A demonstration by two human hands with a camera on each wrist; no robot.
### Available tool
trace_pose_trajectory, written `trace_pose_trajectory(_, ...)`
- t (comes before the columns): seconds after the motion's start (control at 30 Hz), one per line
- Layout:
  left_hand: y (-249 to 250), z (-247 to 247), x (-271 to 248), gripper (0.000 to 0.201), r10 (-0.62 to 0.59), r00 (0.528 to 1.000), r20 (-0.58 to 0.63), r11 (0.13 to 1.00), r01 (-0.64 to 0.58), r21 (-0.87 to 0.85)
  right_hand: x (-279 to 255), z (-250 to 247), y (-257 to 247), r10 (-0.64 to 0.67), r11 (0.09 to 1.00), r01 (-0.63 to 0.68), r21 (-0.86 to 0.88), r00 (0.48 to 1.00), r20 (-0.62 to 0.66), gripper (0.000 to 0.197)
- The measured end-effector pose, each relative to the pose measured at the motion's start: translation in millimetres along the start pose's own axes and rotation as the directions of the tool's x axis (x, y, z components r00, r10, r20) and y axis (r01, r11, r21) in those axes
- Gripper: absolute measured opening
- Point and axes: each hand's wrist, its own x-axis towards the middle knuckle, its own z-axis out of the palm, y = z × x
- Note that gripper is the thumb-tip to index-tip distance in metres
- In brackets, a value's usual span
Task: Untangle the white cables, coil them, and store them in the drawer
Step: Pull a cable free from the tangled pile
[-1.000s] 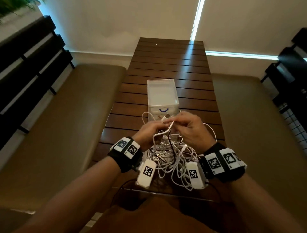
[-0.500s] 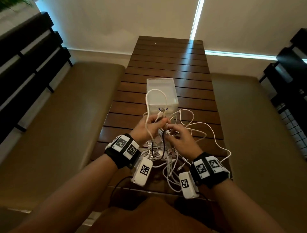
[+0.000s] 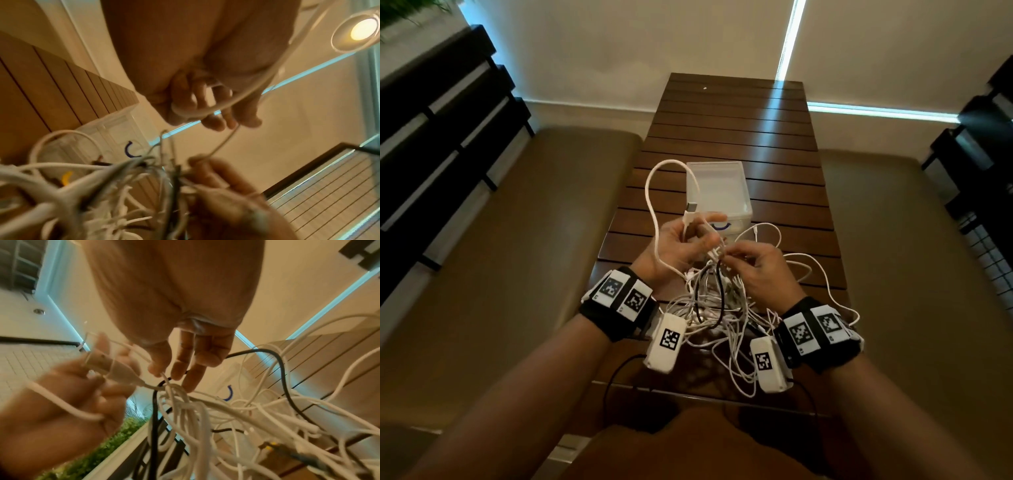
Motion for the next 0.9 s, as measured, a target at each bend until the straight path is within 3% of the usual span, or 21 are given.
trace_pose_trajectory(0.07, -6.9, 0.2, 0.6, 0.033, -0.038, 0.998, 0.043, 0.998, 0.035, 0.051, 0.4, -3.0, -10.4, -0.049, 0.995, 0.047, 0.083, 0.998, 0.025, 0.014)
trace_pose_trajectory(0.13, -18.1, 4.9, 0.3, 0.025, -0.044, 0.999, 0.015, 0.982, 0.041, 0.186, 0.5, -5.4, -19.6, -0.084, 0.991, 0.082, 0.109, 0.996, 0.013, 0.014)
trace_pose_trajectory(0.23, -35.5, 9.5, 0.9, 0.018, -0.095, 0.993, -0.065, 0.910, 0.113, 0.399, -0.3, -12.4, -34.4, -0.129, 0.982, 0.141, 0.127, 0.987, -0.097, 0.013)
trace_pose_trajectory(0.37, -53.9, -6.0, -3.8, 0.014, -0.187, 0.979, -0.083, 0.850, 0.204, 0.485, 0.5, -37.7, -55.4, -0.151, 0.948, 0.215, 0.235, 0.953, -0.263, 0.024)
trace_pose_trajectory(0.43, -53.4, -9.2, -5.7, 0.013, -0.137, 0.982, -0.132, 0.848, 0.185, 0.496, -0.9, -44.1, -61.3, -0.149, 0.937, 0.229, 0.265, 0.945, -0.290, 0.025)
trace_pose_trajectory(0.5, -47.6, -2.9, -3.7, 0.012, -0.057, 0.995, -0.079, 0.841, 0.091, 0.534, -3.7, -42.5, -65.3, -0.154, 0.921, 0.245, 0.302, 0.943, -0.295, 0.022)
trace_pose_trajectory(0.57, -41.4, 5.4, 1.1, 0.011, -0.050, 0.999, -0.020, 0.839, 0.053, 0.541, -5.0, -40.5, -67.4, -0.188, 0.883, 0.301, 0.359, 0.930, -0.317, 0.018)
trace_pose_trajectory(0.63, -38.4, 5.5, 5.0, 0.016, -0.052, 0.997, -0.055, 0.870, 0.072, 0.488, -3.9, -39.0, -64.9, -0.198, 0.859, 0.332, 0.391, 0.918, -0.344, 0.015)
trace_pose_trajectory(0.7, -33.1, 4.2, 6.0, 0.016, -0.041, 0.995, -0.086, 0.945, 0.067, 0.321, -0.7, -32.5, -44.5, -0.155, 0.950, 0.227, 0.215, 0.940, -0.304, 0.026)
trace_pose_trajectory(0.73, -28.5, 4.4, 5.2, 0.014, -0.022, 0.996, -0.087, 0.972, 0.042, 0.232, -0.3, -24.2, -28.8, -0.123, 0.991, 0.130, 0.017, 0.967, -0.222, 0.033)
trace_pose_trajectory(0.8, -19.8, 5.0, 4.5, 0.013, 0.023, 0.995, -0.101, 0.990, -0.008, 0.143, -4.8, -2.7, 6.6, 0.004, 0.971, -0.017, -0.240, 0.998, -0.057, 0.029)
trace_pose_trajectory(0.87, -11.0, 2.6, 4.4, 0.013, 0.065, 0.988, -0.143, 0.988, -0.044, 0.145, -8.7, 9.6, 29.5, 0.073, 0.971, -0.083, -0.225, 0.996, -0.051, 0.012)
trace_pose_trajectory(0.9, -7.5, -0.2, 4.8, 0.012, 0.088, 0.981, -0.172, 0.986, -0.061, 0.156, -9.3, 10.1, 37.2, 0.087, 0.974, -0.100, -0.203, 0.994, -0.073, 0.019)
